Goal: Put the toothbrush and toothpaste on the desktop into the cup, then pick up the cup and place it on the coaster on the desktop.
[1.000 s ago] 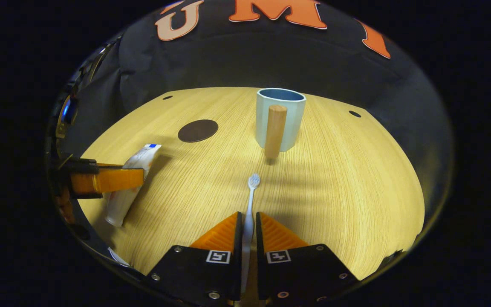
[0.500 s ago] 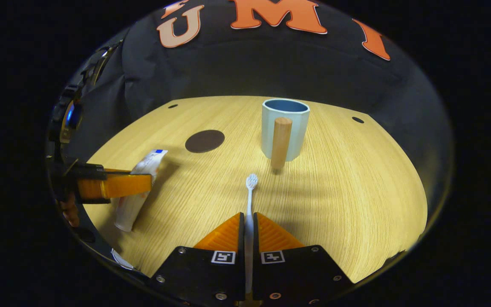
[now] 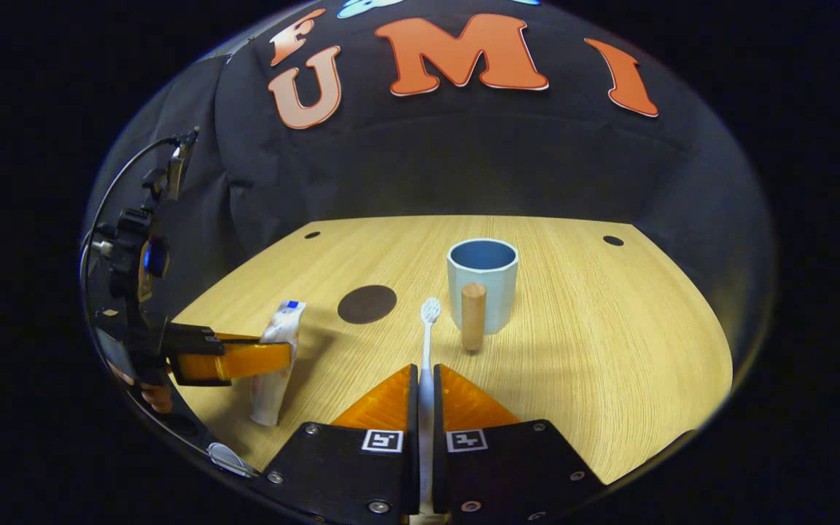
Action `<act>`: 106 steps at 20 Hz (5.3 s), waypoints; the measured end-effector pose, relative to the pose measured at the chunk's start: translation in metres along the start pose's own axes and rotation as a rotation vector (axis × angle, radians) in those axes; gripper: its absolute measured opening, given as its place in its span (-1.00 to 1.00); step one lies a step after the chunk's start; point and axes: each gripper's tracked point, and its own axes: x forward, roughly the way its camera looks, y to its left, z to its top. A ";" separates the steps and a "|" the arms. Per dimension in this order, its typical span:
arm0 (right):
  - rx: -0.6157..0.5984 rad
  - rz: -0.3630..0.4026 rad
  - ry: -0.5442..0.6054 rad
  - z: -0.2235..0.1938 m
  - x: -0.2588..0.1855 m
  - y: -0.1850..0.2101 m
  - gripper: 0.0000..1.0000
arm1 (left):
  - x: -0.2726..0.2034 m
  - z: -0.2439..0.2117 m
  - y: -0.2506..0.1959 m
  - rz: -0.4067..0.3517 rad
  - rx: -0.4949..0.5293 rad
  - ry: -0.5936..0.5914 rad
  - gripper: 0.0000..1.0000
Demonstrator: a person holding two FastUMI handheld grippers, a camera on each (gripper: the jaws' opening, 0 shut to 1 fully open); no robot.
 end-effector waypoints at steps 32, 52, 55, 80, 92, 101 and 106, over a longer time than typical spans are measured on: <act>0.117 0.153 -0.552 0.164 0.014 -0.021 -0.85 | -0.077 0.036 0.009 -0.099 -0.013 -0.234 -0.80; 0.049 0.072 -0.770 0.200 0.072 -0.068 -0.86 | -0.103 0.029 0.010 -0.093 -0.049 -0.284 -0.80; 0.049 0.077 -0.779 0.201 0.080 -0.069 -0.85 | -0.111 0.029 0.016 -0.085 -0.048 -0.286 -0.80; 0.010 -0.024 -0.679 0.150 0.095 -0.075 -0.84 | -0.120 0.066 0.005 -0.064 0.010 -0.288 -0.80; -0.002 -0.051 -0.550 0.118 0.110 -0.075 -0.80 | -0.103 0.073 -0.022 -0.058 0.046 -0.248 -0.80; -0.074 -0.058 -0.538 0.107 0.076 -0.066 -0.35 | -0.060 0.086 -0.042 -0.075 0.075 -0.269 -0.80; -0.085 -0.079 -0.517 0.100 0.061 -0.069 0.14 | -0.054 0.108 -0.067 -0.125 0.090 -0.315 -0.80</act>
